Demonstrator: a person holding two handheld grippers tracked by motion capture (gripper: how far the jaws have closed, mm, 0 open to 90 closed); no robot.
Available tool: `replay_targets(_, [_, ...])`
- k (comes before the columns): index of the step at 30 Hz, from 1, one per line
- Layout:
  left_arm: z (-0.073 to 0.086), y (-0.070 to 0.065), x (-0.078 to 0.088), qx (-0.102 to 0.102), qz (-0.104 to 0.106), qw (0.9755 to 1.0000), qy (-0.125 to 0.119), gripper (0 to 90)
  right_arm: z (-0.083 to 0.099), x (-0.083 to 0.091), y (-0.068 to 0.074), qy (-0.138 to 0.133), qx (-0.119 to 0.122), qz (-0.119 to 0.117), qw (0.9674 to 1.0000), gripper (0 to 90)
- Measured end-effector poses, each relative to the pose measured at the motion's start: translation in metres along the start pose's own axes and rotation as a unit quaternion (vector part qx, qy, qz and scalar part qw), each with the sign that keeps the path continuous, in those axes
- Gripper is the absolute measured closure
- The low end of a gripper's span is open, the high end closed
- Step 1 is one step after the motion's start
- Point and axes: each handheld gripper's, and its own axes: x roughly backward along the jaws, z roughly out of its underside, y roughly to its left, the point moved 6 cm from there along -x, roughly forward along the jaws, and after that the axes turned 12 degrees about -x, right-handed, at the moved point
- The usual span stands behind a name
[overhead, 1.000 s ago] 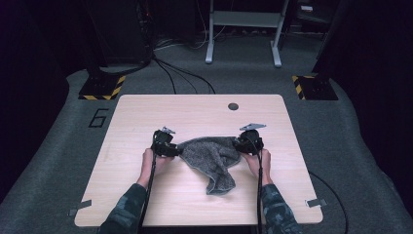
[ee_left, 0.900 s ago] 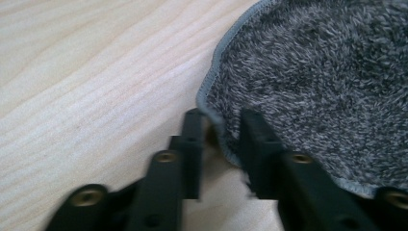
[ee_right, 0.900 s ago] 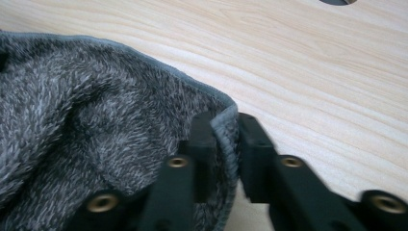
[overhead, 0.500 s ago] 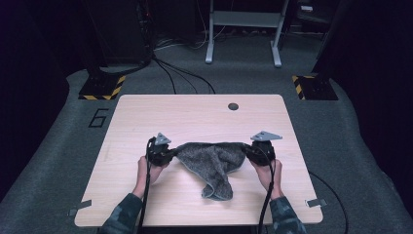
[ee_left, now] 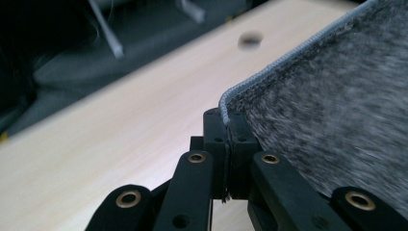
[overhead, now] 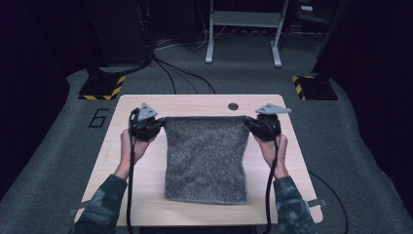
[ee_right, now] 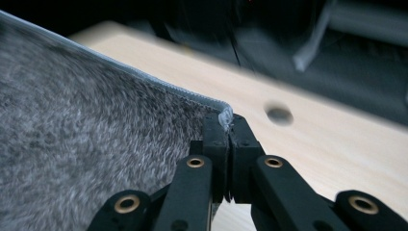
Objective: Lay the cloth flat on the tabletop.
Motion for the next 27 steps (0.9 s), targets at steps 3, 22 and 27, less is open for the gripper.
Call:
replay_targets(3, [0.027,-0.006,-0.045,0.009,0.015,0.998,0.06,88.9,0.02,-0.048,-0.015,0.048,-0.007,0.019,0.9986,86.5])
replay_targets(22, [0.07,-0.005,-0.068,0.102,0.023,0.99,0.096,26.5,0.063,-0.058,-0.021,0.076,-0.064,0.023,0.9948,35.6])
replay_targets(27, [0.077,-0.021,-0.054,0.094,0.043,0.9906,0.089,21.0,0.088,-0.049,-0.002,0.098,-0.052,0.005,0.9938,26.2])
